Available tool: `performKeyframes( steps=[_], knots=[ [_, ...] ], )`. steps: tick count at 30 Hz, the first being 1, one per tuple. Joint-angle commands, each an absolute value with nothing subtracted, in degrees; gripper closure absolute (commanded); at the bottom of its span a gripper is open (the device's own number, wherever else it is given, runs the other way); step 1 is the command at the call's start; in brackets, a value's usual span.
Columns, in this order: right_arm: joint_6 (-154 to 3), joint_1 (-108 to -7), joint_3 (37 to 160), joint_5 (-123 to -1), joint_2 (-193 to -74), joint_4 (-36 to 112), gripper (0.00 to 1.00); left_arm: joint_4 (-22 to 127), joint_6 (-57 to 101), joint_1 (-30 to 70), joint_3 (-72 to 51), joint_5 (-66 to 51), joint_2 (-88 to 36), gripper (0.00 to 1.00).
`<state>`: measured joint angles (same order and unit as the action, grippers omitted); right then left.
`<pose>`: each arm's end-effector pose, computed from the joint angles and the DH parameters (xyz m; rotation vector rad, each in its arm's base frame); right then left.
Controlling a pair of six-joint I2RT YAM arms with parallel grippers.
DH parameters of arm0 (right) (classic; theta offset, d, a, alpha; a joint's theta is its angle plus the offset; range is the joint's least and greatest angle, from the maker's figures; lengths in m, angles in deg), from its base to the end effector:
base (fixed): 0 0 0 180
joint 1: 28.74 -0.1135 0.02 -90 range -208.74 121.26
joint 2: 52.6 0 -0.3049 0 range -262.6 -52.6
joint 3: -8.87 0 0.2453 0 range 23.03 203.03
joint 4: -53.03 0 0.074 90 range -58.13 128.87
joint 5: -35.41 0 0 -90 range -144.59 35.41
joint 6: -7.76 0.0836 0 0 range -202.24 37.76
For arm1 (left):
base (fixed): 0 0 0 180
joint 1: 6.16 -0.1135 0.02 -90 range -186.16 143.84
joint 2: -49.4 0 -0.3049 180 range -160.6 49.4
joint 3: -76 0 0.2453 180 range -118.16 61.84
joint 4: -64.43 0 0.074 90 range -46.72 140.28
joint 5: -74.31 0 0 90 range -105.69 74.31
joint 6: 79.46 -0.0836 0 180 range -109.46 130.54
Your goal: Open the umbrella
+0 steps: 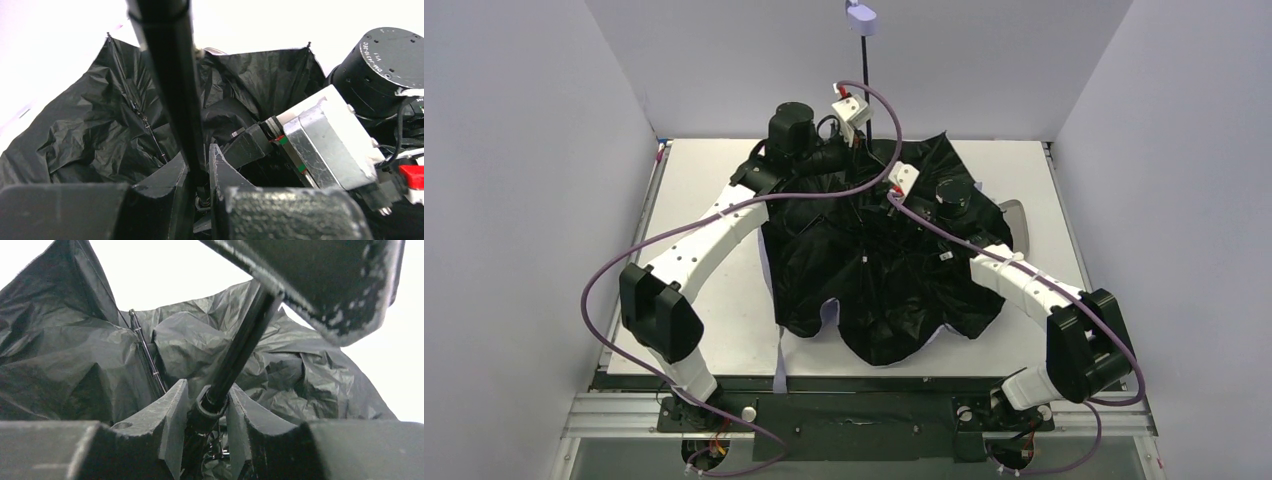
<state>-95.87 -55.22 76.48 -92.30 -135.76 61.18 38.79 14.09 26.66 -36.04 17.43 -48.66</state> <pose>0.2985 0.2058 0.3324 -1.0324 1.3823 0.7233 0.3465 -0.2779 0.4455 0.8729 1.6244 -0.9620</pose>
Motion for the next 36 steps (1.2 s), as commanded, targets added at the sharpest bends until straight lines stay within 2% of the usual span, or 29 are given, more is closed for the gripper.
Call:
performKeyframes(
  steps=[1, 4, 8, 11, 18, 22, 24, 29, 33, 36],
  knots=[
    [-98.1, -52.6, 72.5, -92.5, -138.0, 48.6, 0.71, 53.0, 11.3, 23.7, -41.3, 19.3, -42.2, 1.0],
    [-97.1, -52.2, 73.0, -93.0, -136.8, 49.1, 0.6, 53.4, 10.9, 23.8, -39.8, 21.2, -41.7, 1.0],
    [-92.5, -51.9, 75.4, -92.8, -133.7, 52.5, 0.5, 53.6, 11.8, 24.2, -38.2, 23.1, -41.5, 1.0],
    [-86.6, -51.9, 77.9, -92.8, -131.7, 55.6, 0.36, 53.5, 12.0, 24.5, -37.3, 23.8, -41.4, 1.0],
    [-79.3, -51.8, 84.1, -92.4, -128.0, 59.9, 0.33, 53.0, 13.4, 24.9, -36.4, 24.9, -41.6, 1.0],
    [-77.6, -52.3, 87.3, -92.3, -128.5, 62.0, 0.36, 52.5, 13.6, 25.5, -36.0, 25.4, -41.6, 1.0],
    [-77.5, -52.6, 88.6, -92.0, -129.2, 62.8, 0.41, 52.3, 13.6, 25.8, -35.9, 25.7, -41.6, 1.0],
    [-80.6, -53.5, 89.7, -92.0, -131.3, 61.7, 0.69, 52.9, 14.4, 26.1, -36.4, 25.8, -41.7, 1.0],
    [-84.0, -53.6, 88.0, -92.3, -133.5, 60.0, 0.76, 53.6, 16.0, 26.1, -38.1, 25.7, -42.2, 1.0],
    [-87.4, -53.6, 86.0, -92.4, -134.4, 58.8, 0.77, 53.9, 17.6, 26.1, -39.8, 25.8, -42.4, 1.0]
  ],
)
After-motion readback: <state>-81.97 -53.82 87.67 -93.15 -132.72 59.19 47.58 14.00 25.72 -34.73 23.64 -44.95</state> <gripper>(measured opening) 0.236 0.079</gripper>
